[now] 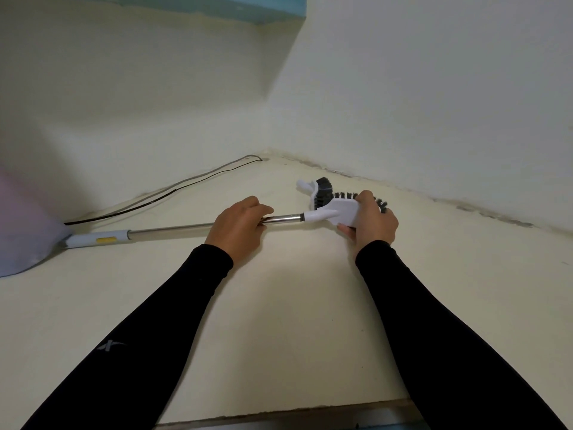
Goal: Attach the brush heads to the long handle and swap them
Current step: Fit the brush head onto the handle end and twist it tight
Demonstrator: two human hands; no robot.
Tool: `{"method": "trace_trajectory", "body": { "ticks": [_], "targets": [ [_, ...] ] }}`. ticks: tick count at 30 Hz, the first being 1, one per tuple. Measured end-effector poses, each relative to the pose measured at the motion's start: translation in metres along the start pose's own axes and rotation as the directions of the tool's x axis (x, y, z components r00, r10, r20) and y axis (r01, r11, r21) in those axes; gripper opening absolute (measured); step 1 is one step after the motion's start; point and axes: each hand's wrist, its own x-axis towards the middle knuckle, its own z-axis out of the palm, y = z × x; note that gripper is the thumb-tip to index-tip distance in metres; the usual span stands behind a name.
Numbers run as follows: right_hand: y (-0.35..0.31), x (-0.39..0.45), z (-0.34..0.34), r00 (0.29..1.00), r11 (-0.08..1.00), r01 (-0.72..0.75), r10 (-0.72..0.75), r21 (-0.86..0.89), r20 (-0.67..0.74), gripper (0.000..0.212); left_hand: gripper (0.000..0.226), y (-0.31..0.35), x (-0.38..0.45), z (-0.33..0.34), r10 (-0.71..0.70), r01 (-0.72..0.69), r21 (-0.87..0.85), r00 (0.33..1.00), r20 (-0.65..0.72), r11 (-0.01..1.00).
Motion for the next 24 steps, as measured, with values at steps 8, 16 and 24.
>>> {"method": "trace_trajectory", "body": {
  "ticks": [8, 16, 24],
  "targets": [
    [0.0006, 0.0018, 0.0, 1.0, 1.0, -0.003, 0.003, 0.006, -0.006, 0.045, 0.02, -0.0016, -0.0001, -0.0009, -0.02, 0.021, -0.025, 1.0, 0.009, 0.999],
    [0.0006, 0.0026, 0.0002, 1.0, 1.0, 0.002, -0.001, 0.023, -0.006, 0.046, 0.035, -0.004, -0.0003, 0.0007, 0.031, -0.029, -0.029, 0.998, 0.052, 0.999],
    [0.0003, 0.0015, -0.0007, 1.0, 1.0, 0.002, -0.002, 0.023, 0.003, 0.047, 0.039, -0.0026, -0.0057, 0.0038, 0.0, 0.001, -0.075, 1.0, 0.005, 0.997]
  ]
}}
